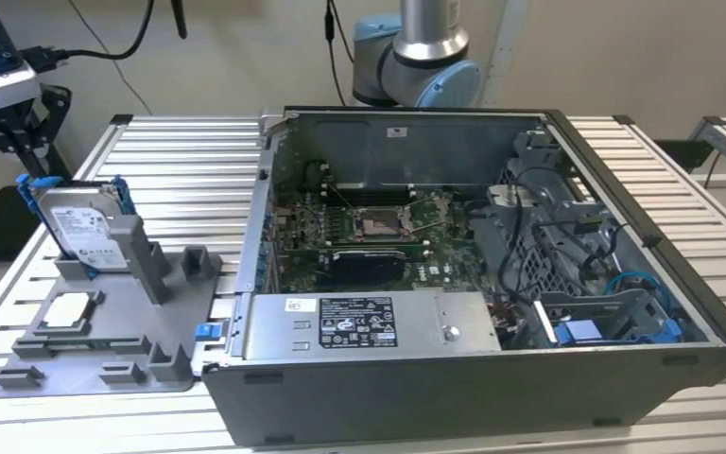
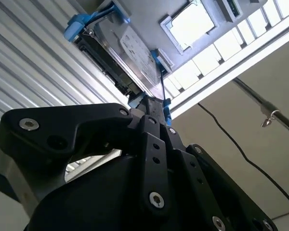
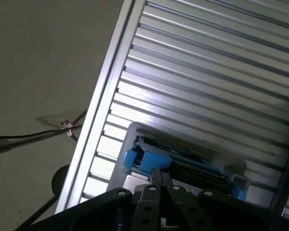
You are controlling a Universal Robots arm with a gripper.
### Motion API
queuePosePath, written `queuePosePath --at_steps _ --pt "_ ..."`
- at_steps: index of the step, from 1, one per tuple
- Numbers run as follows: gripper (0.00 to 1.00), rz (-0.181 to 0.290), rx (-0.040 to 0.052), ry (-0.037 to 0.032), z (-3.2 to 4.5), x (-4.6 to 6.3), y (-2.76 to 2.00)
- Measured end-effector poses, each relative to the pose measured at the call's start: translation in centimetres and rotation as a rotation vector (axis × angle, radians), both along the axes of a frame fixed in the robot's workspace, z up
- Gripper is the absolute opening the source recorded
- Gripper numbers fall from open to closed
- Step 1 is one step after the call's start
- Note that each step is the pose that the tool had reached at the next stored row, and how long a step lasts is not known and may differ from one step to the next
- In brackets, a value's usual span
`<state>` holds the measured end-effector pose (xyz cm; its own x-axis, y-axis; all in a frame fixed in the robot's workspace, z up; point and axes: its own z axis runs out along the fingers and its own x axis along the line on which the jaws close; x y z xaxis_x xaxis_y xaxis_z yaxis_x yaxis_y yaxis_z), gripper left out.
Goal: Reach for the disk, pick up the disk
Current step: 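Pick up the disk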
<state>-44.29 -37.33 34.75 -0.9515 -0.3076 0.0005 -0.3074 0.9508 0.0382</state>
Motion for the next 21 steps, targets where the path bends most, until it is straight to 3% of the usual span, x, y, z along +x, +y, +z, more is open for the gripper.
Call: queuePosePath --at_steps 7,21 --pt "0.0 0.038 0.0 0.0 0.0 0.0 0.0" --pt "0.0 0.169 0.0 -0.0023 0.0 0.0 0.0"
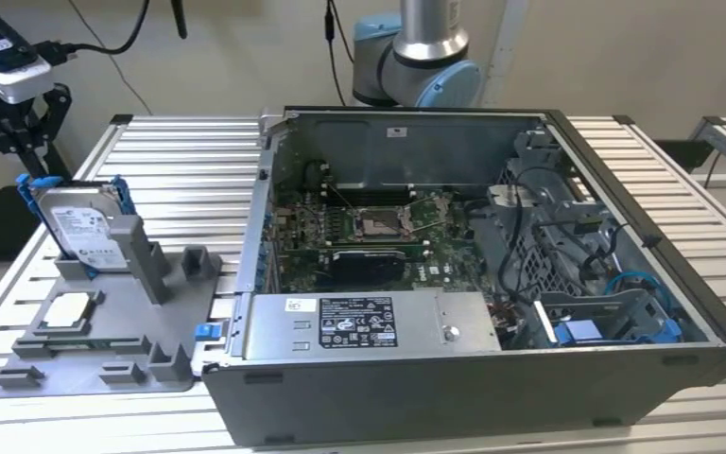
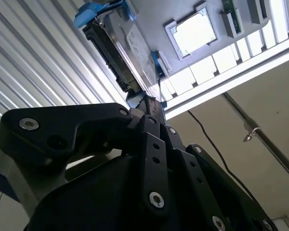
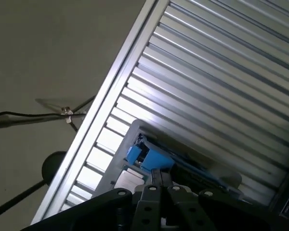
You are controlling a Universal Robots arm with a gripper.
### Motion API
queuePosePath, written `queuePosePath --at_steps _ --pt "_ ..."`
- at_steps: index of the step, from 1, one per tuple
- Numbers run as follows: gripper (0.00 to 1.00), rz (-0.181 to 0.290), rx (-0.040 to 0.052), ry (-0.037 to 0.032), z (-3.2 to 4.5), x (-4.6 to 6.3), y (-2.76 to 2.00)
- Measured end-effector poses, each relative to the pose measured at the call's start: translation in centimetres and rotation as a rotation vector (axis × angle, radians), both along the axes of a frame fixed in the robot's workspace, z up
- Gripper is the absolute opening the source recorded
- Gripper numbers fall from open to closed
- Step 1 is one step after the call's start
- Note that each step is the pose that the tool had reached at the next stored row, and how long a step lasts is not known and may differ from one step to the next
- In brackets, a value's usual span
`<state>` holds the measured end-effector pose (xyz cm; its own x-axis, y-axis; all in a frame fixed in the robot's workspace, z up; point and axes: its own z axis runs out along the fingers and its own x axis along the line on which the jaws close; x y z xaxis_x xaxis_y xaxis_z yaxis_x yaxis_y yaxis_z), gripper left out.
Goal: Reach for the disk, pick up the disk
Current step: 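Pick up the disk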
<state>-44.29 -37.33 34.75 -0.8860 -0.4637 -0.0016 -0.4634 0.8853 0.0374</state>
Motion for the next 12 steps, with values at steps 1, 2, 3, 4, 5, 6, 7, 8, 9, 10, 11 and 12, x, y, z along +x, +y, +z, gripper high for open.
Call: queuePosePath --at_steps 1,2,3,4,5,6,7,8,9,10,11,12 --pt "0.0 0.009 0.0 -0.0001 0.0 0.0 0.0" --pt "0.0 0.018 0.0 -0.0002 0.0 0.0 0.0" --pt "0.0 0.026 0.0 -0.0003 0.0 0.0 0.0" --pt "0.0 0.035 0.0 -0.0004 0.0 0.0 0.0" --pt "0.0 0.044 0.0 -0.0005 0.0 0.0 0.0" --pt "0.0 0.052 0.0 -0.0007 0.0 0.0 0.0" --pt "0.0 0.061 0.0 -0.0007 0.0 0.0 0.0" --pt "0.0 0.069 0.0 -0.0008 0.0 0.0 0.0" --pt "0.0 0.078 0.0 -0.0009 0.0 0.0 0.0" --pt "0.0 0.087 0.0 -0.0011 0.0 0.0 0.0" --pt "0.0 0.095 -0.0001 -0.0012 0.0 0.0 0.0" --pt "0.0 0.104 0.0 -0.0013 0.0 0.0 0.0"
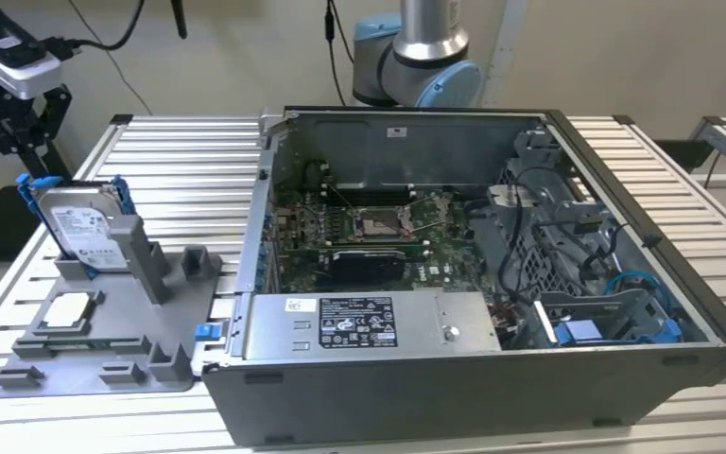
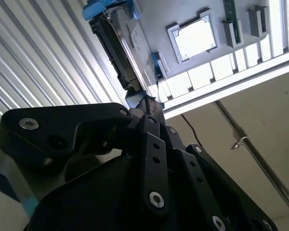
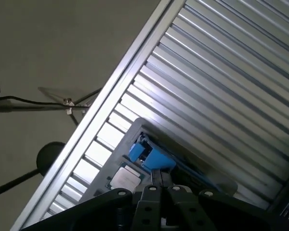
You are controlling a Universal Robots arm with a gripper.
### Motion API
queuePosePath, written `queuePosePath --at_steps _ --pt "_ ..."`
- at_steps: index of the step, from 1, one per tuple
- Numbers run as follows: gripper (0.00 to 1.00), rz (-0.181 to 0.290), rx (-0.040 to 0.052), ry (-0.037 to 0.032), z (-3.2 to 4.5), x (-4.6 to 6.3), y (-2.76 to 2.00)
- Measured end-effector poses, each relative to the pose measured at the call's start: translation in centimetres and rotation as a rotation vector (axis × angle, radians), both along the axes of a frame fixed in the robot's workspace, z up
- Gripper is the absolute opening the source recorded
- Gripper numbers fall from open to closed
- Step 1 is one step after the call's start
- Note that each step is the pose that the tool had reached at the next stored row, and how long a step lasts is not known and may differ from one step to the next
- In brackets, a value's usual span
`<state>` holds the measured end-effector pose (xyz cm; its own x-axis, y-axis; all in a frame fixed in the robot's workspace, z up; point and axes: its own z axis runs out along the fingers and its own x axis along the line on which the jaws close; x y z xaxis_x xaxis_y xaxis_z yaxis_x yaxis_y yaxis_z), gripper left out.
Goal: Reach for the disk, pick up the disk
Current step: 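Pick up the disk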
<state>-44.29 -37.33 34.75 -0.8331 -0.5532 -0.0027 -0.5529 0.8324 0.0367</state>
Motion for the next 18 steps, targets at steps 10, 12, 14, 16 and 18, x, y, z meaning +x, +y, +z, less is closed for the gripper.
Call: queuePosePath --at_steps 10,12,14,16,18 --pt "0.0 0.087 0.0 -0.0011 0.0 0.0 0.0" --pt "0.0 0.108 0.0 -0.0011 0.0 0.0 0.0" --pt "0.0 0.131 0.0 -0.0012 0.0 0.0 0.0" --pt "0.0 0.164 0.0 -0.0016 0.0 0.0 0.0" --pt "0.0 0.2 0.0 -0.0026 0.0 0.0 0.0"
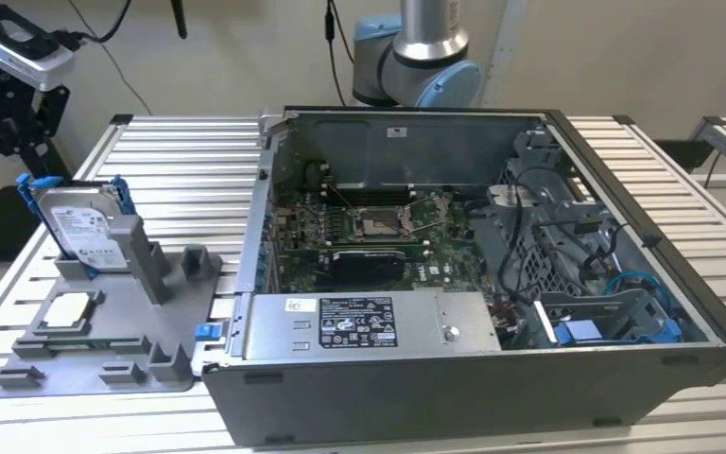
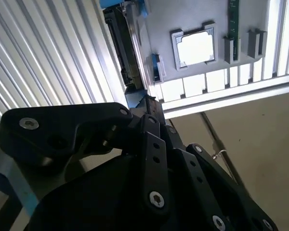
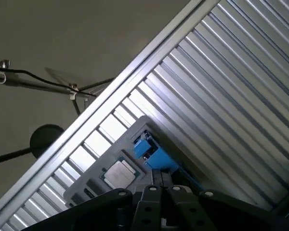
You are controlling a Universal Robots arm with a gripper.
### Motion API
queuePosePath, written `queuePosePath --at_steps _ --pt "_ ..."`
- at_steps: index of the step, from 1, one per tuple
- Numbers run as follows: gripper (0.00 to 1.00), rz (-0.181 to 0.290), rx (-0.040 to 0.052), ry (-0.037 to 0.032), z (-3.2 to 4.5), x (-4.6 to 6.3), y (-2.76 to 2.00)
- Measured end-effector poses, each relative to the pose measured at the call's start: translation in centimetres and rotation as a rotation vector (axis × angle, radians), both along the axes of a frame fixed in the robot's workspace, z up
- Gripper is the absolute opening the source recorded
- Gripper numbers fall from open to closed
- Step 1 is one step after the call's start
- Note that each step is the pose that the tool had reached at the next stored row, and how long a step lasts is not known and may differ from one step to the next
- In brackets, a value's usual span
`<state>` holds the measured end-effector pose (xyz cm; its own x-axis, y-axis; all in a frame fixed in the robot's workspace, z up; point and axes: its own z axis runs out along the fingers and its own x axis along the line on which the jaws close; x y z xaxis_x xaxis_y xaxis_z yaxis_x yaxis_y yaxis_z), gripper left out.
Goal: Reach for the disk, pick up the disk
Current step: 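Pick up the disk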
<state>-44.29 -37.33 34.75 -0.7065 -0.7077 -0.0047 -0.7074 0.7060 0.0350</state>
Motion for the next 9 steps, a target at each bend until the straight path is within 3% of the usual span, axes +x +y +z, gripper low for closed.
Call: queuePosePath --at_steps 9 --pt "0.0 0.156 0.0006 -0.0075 -0.01 -0.01 0.0"
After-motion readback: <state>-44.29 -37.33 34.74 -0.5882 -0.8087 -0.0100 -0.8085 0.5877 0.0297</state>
